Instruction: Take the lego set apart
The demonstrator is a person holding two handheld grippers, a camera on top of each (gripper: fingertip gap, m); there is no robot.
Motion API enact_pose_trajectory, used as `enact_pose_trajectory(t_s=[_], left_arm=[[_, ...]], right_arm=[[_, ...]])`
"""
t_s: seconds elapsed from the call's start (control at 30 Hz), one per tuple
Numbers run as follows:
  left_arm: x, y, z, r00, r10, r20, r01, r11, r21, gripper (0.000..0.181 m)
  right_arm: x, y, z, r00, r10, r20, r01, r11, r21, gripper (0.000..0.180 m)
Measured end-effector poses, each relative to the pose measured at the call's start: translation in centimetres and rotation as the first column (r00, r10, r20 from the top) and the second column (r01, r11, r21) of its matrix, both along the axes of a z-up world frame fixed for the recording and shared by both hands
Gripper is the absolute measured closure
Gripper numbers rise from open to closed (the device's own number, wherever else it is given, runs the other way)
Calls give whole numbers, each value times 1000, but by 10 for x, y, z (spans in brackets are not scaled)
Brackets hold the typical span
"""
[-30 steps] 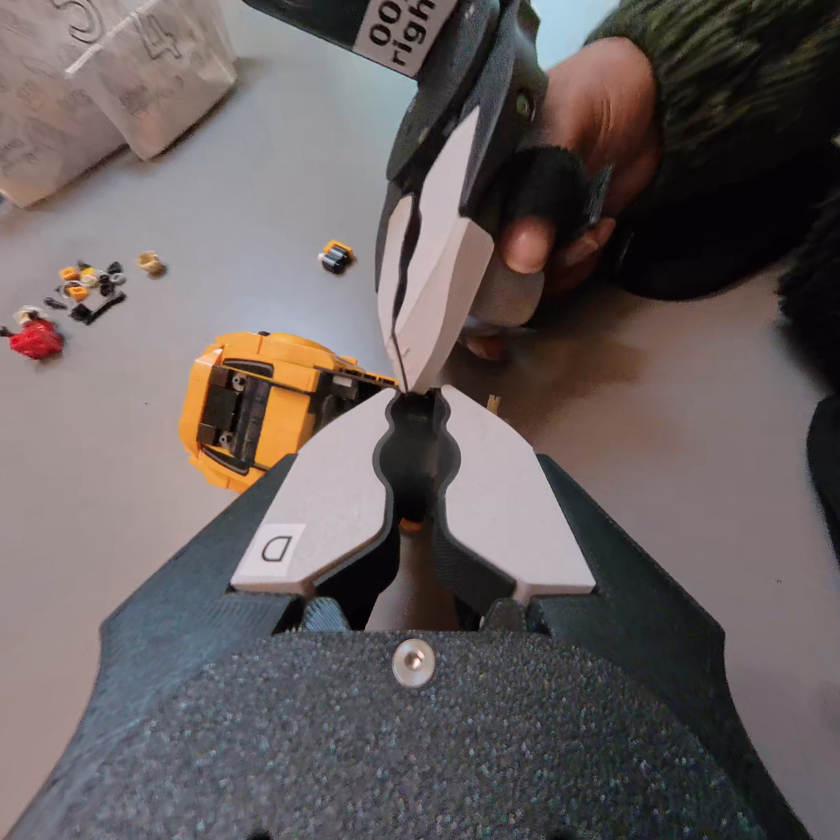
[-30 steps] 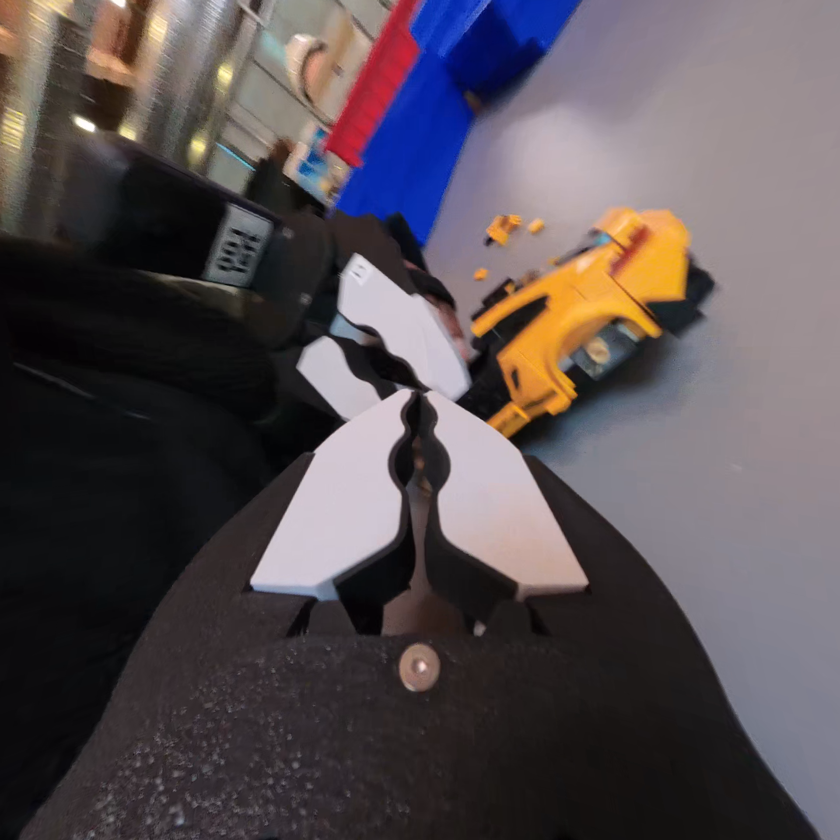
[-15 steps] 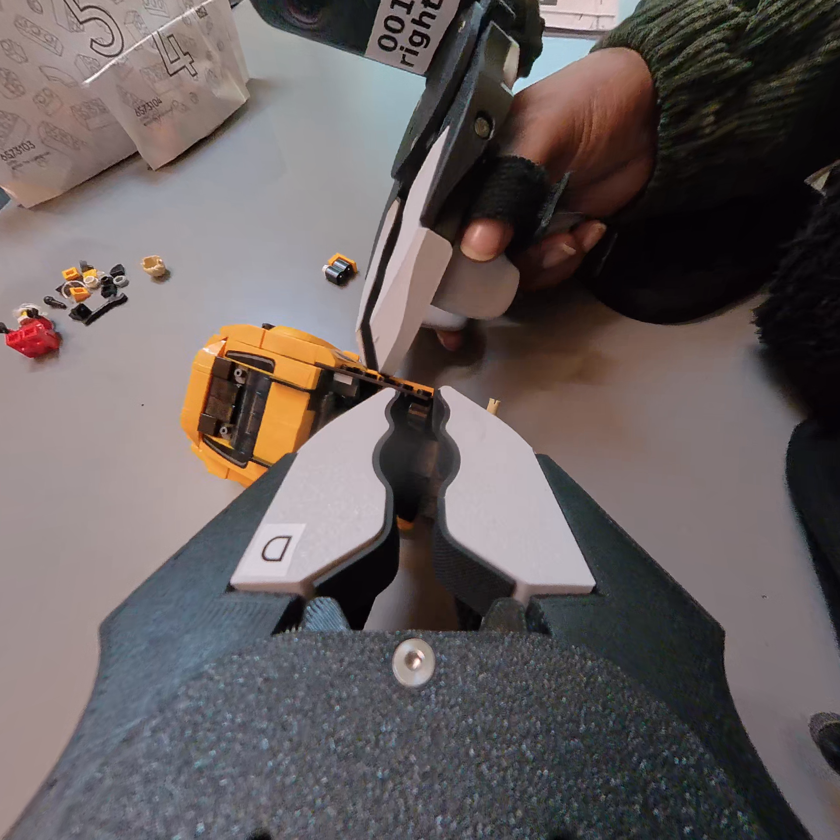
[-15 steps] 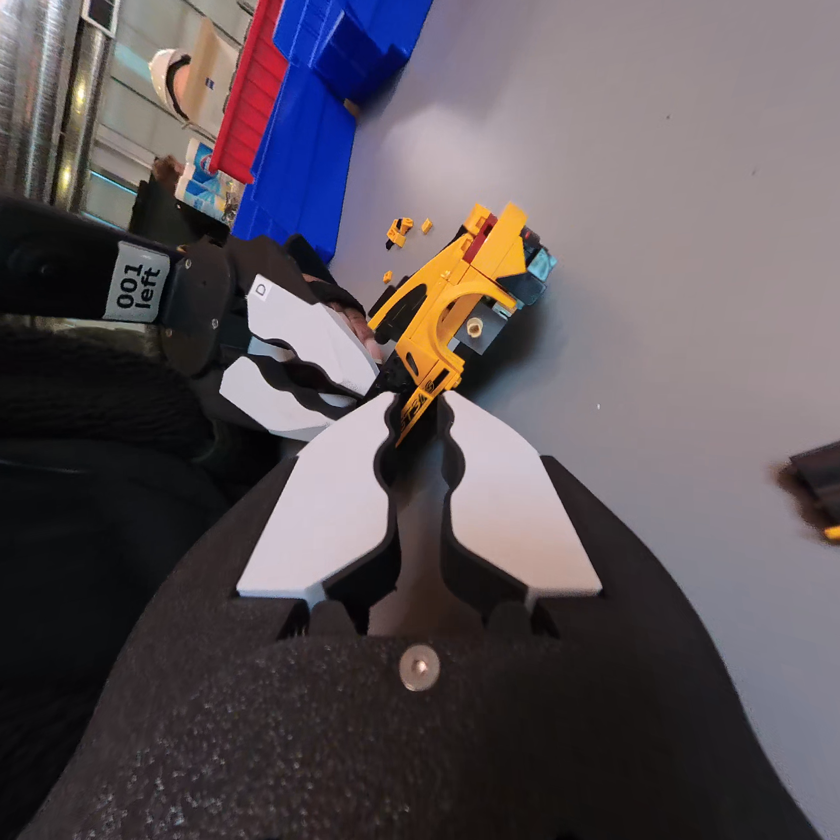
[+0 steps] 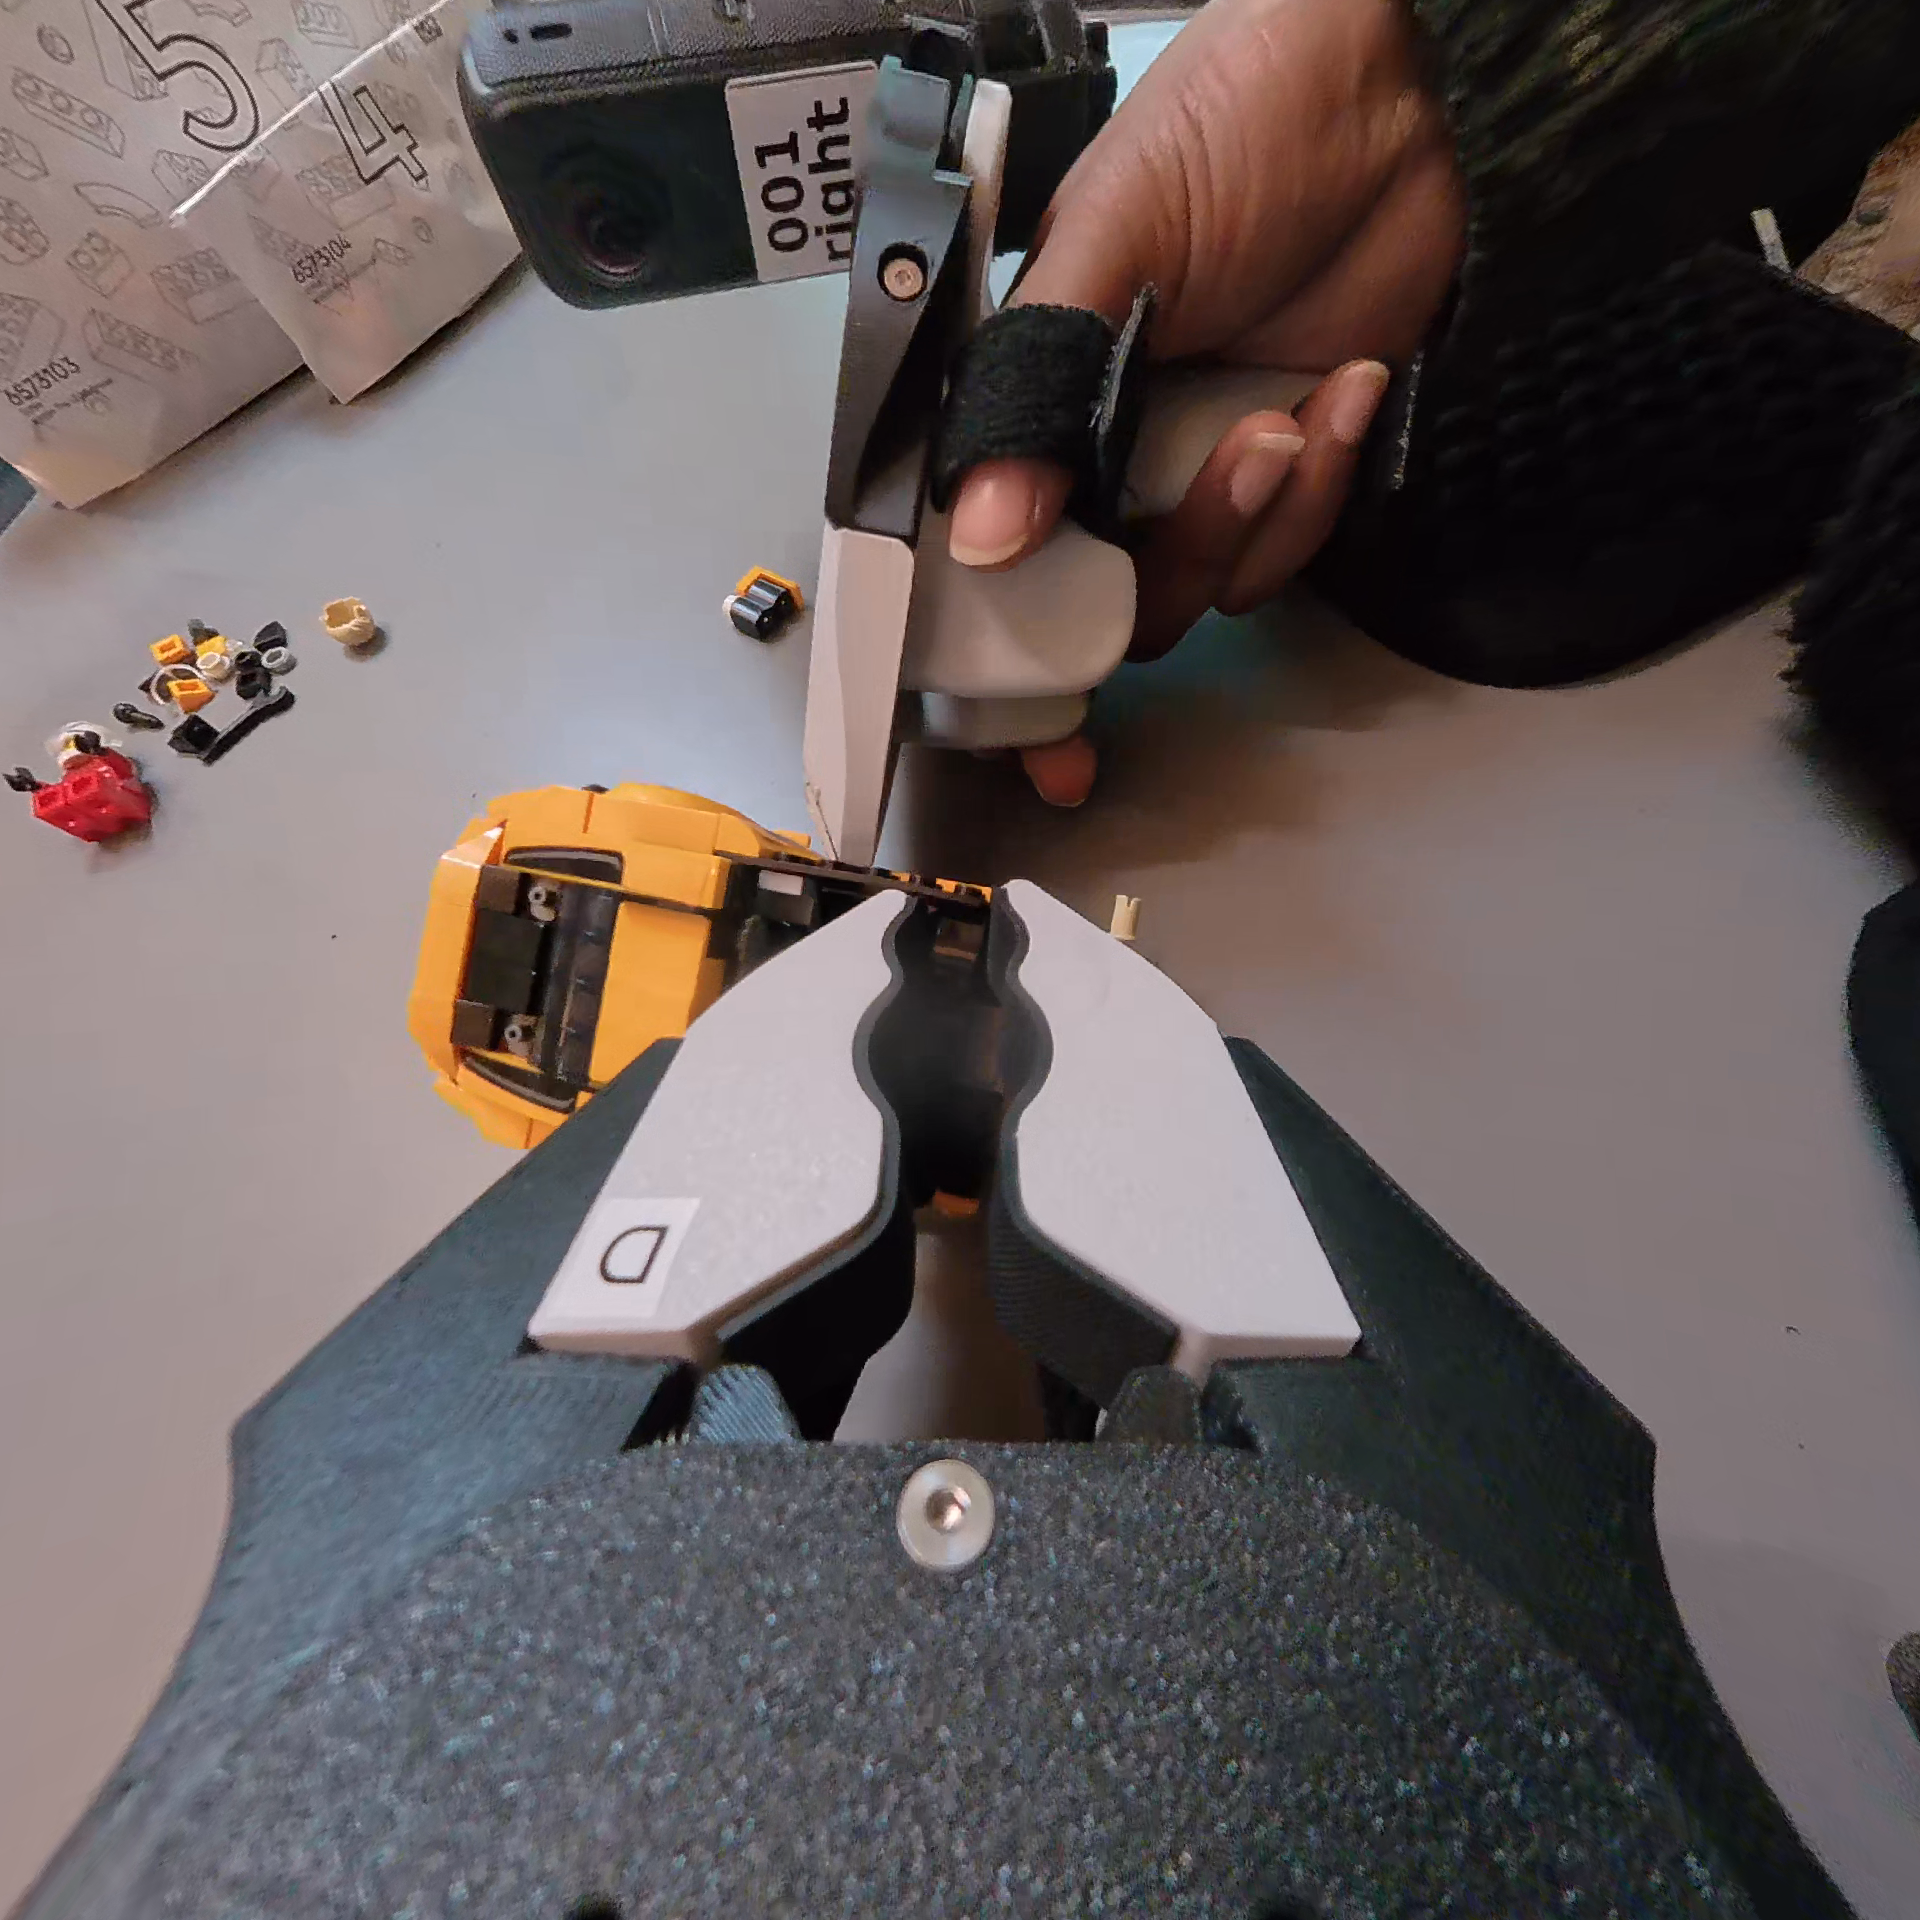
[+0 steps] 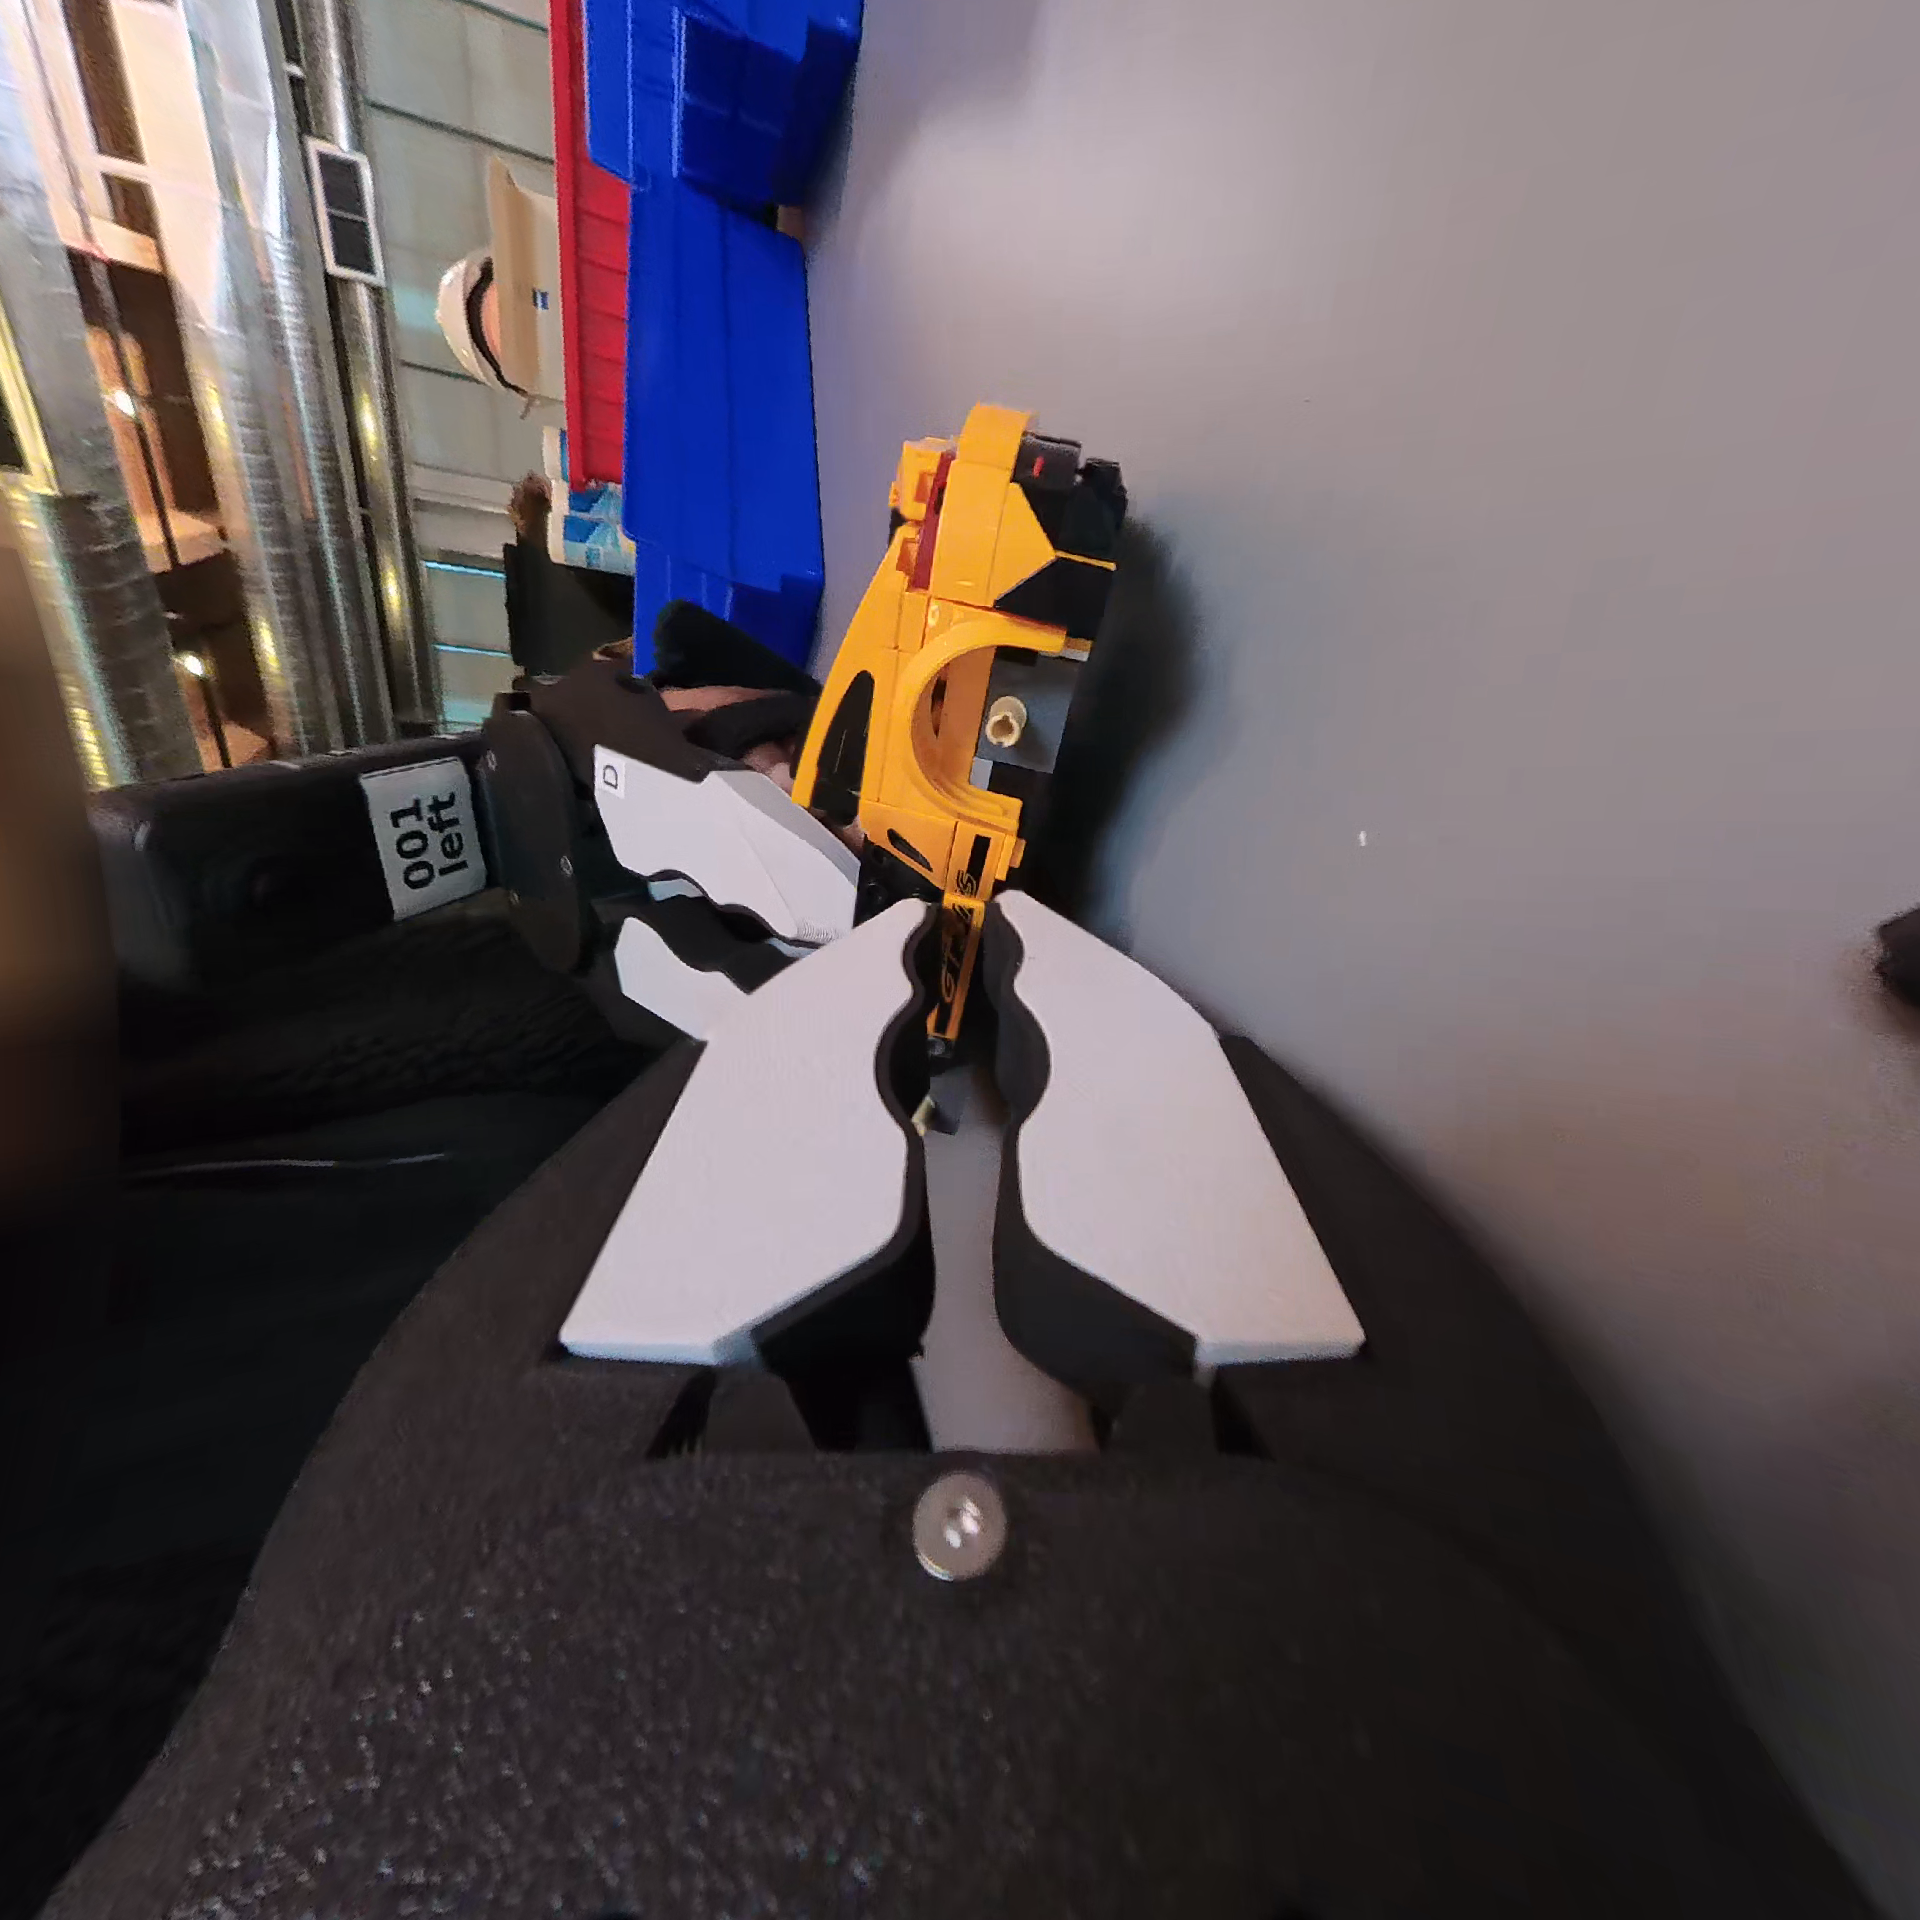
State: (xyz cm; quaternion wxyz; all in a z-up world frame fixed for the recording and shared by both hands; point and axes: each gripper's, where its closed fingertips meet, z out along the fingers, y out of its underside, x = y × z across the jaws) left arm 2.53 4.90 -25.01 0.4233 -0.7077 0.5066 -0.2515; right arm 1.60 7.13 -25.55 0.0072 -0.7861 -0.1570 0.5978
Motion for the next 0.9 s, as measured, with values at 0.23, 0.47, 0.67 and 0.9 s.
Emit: enact_pose_trajectory(t_s=[0.23,0.47,0.67,0.9], left_arm=[[0,-3,0,1000,-19,10,19,1000,-8,170],[3,-6,1,999,-40,30,41,999,-20,170],[3,-2,2,999,-22,38,23,999,-32,170],[4,-3,3,997,-31,72,36,997,-63,170]], right_arm=[[-3,-3,1,999,46,-13,-46,998,45,173],[-2,-5,4,994,88,-60,-78,986,149,174],[-5,-14,23,978,148,-148,-100,952,290,180],[11,-15,5,985,163,53,-168,852,496,170]])
